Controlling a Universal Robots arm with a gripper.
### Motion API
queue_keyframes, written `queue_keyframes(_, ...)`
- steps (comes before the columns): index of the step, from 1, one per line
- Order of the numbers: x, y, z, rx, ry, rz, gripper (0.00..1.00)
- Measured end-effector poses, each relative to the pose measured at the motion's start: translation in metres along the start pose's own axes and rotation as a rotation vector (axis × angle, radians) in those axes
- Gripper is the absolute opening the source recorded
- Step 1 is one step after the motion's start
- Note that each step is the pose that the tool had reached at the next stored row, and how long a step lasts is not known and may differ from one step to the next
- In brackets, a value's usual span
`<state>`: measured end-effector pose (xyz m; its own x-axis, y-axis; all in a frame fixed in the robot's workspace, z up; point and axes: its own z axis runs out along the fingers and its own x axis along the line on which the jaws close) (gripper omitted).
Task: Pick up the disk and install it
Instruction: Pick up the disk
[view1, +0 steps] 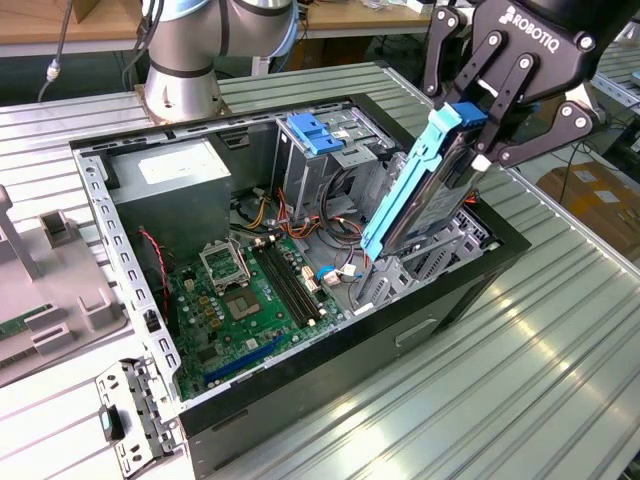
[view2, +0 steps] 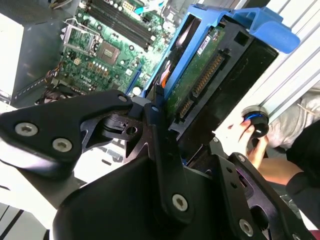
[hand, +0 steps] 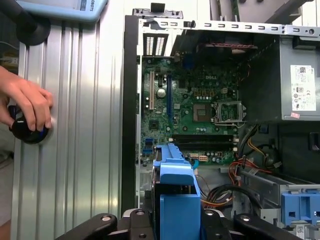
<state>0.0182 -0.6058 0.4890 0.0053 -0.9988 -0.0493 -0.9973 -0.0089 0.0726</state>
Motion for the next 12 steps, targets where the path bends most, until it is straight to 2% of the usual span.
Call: queue_keyframes(12,0.0024,-0.0363,-0.0018,-0.0055,0.0000,0.000,0.36)
